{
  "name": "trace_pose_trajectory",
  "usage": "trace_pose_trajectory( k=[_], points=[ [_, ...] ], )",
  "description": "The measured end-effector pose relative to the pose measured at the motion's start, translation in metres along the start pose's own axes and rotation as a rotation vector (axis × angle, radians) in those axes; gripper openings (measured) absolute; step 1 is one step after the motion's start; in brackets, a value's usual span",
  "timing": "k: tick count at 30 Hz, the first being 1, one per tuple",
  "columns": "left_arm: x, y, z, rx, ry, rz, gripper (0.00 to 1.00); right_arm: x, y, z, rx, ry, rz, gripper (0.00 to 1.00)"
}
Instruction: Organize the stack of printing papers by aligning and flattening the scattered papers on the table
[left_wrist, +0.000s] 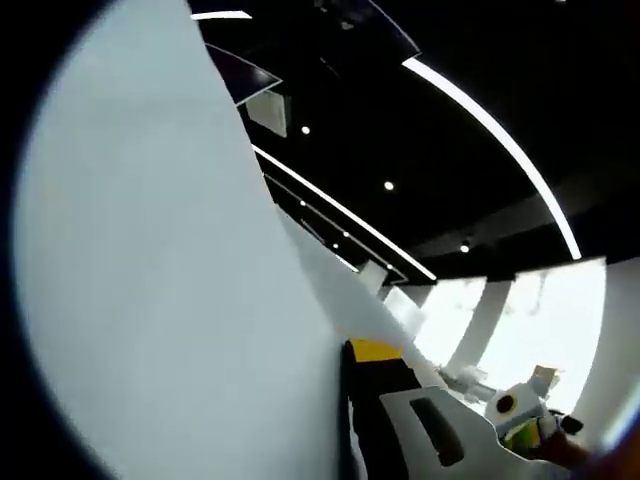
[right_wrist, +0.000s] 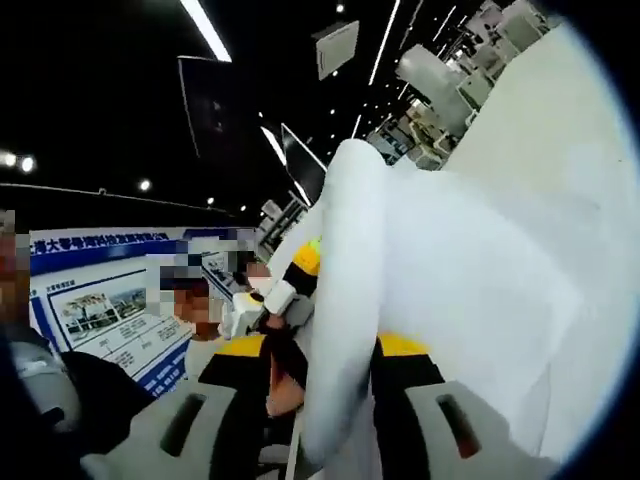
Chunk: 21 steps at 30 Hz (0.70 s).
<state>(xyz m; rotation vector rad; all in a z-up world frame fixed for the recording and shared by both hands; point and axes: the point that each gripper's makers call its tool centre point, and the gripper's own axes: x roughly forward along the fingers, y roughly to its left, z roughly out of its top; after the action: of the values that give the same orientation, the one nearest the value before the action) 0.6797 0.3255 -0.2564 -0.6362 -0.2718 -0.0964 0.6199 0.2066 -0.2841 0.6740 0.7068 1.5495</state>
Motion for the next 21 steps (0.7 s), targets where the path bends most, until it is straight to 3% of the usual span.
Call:
trace_pose_trajectory(
  k=[6, 12, 21],
  points=[
    [0.000, 0.001, 0.001, 0.001, -0.002, -0.001, 0.07, -0.002, 0.011, 0.006, -0.039, -0.041, 0.021, 0.45],
    [-0.001, 0.000, 0.000, 0.003, -0.003, -0.001, 0.07, -0.006, 0.001, 0.014, -0.020, -0.072, -0.008, 0.45],
    [0.000, 0.001, -0.002, 0.012, 0.004, 0.004, 0.07, -0.016, 0.003, 0.029, -0.008, -0.125, 0.005, 0.45]
  ],
)
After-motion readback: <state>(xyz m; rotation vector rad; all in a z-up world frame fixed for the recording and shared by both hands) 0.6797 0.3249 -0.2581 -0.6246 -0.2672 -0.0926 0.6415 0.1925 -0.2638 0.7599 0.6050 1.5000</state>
